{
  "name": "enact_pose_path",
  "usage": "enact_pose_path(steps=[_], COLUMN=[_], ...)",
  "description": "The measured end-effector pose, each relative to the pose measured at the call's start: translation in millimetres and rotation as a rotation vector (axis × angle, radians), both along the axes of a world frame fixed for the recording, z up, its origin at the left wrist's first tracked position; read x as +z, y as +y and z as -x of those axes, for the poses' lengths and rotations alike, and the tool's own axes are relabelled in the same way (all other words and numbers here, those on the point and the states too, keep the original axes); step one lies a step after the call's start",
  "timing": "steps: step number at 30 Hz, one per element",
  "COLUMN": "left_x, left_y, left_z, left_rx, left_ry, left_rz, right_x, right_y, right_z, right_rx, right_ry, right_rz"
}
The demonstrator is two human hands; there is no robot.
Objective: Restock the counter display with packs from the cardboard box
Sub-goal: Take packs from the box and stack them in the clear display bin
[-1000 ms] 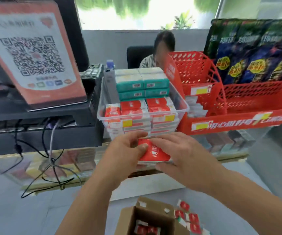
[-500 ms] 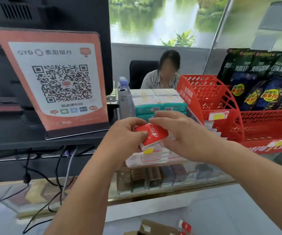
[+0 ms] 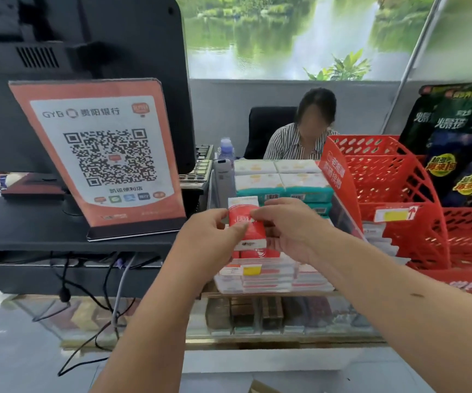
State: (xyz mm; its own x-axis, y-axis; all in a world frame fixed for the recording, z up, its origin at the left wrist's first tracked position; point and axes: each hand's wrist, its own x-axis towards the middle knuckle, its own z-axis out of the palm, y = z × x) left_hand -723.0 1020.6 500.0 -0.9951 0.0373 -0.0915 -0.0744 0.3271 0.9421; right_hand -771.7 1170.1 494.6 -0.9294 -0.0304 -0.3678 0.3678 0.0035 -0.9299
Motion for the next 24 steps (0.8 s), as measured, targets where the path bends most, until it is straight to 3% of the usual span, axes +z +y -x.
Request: enact_pose_path(steps=[3,7,12,18,24], left_x=[2,3,-3,-9,-12], left_y=[-9,-15,-14,-12,-10], left_z=[-3,-4,-1,1,0], left_rx=[0.087,0.122,0.107,0.045,-0.018], left_ry=[0.053,0.069,0.067,0.052,0.038], left_rz=[0.127,0.115,0.131,0.149,0.115], right_x=[-13,-27,-31,-30,-21], right_y=[-5,-18,-25,-25,-13], right_z=[13,23,27,22,4], right_rx=[0.020,0.040,0.107,0.202,0.093], right_ry=[-0.041,-0.071,0.027,0.065,0.096], right_rz=[-0.132,-0.213,-0.422,-0.525,-0.471])
